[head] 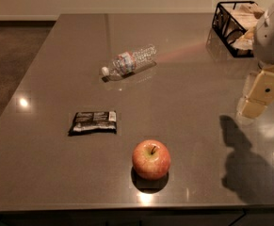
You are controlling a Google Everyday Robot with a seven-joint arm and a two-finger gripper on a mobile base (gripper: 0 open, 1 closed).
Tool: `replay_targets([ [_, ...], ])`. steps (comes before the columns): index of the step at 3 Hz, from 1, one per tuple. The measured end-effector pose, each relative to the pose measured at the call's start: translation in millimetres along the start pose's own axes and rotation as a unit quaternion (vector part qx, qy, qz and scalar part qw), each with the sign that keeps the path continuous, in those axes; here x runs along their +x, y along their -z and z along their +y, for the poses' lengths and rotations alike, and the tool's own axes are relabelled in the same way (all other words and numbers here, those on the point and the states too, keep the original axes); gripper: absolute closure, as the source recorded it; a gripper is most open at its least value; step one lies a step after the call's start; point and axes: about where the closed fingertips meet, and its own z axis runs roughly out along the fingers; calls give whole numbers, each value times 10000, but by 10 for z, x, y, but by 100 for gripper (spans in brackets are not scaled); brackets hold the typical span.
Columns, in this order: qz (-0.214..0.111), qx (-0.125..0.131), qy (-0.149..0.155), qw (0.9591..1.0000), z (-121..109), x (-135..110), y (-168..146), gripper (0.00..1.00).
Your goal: Move water bottle near rxbar chocolate
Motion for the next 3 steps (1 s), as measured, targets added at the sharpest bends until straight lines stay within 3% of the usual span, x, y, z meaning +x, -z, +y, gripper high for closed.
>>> replay_targets([
  [2, -40, -2, 21, 10000, -116, -95, -72, 0],
  [3, -26, 2, 85, 10000, -367, -223, -209, 0],
])
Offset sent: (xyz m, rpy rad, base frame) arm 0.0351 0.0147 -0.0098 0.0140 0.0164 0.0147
